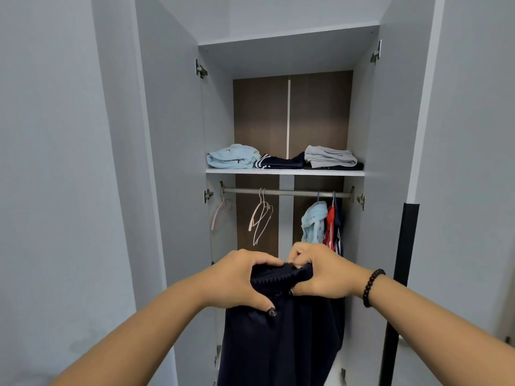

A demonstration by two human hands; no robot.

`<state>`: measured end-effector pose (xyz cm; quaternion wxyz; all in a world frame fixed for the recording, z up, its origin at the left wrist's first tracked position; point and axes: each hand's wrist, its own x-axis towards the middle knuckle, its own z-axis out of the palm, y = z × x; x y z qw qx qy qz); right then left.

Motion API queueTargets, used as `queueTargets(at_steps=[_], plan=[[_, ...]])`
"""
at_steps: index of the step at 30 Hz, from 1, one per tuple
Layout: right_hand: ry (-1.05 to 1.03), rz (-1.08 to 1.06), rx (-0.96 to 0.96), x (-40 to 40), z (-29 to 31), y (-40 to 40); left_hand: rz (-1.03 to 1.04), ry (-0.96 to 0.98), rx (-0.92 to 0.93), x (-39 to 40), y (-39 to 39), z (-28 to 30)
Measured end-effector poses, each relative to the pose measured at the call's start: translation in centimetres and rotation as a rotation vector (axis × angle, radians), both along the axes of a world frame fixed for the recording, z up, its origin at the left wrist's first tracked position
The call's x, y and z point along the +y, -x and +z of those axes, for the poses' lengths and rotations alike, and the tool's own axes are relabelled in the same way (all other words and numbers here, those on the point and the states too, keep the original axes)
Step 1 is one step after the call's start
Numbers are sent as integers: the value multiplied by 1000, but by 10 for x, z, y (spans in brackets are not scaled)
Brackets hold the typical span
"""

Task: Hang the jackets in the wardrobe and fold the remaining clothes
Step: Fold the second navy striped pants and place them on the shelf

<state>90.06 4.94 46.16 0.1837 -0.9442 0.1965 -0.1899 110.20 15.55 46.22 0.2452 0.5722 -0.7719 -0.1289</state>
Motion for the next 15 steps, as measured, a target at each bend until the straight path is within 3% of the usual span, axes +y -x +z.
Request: queueTargets(at_steps=[7,12,15], plan=[[343,-88,69,1,24,5,49,88,8,2,-12,2],[537,-153,125,2,50,15,174,42,-248,5,-21,9],[656,-205,199,2,63,19,243,185,-385,1,-22,15]])
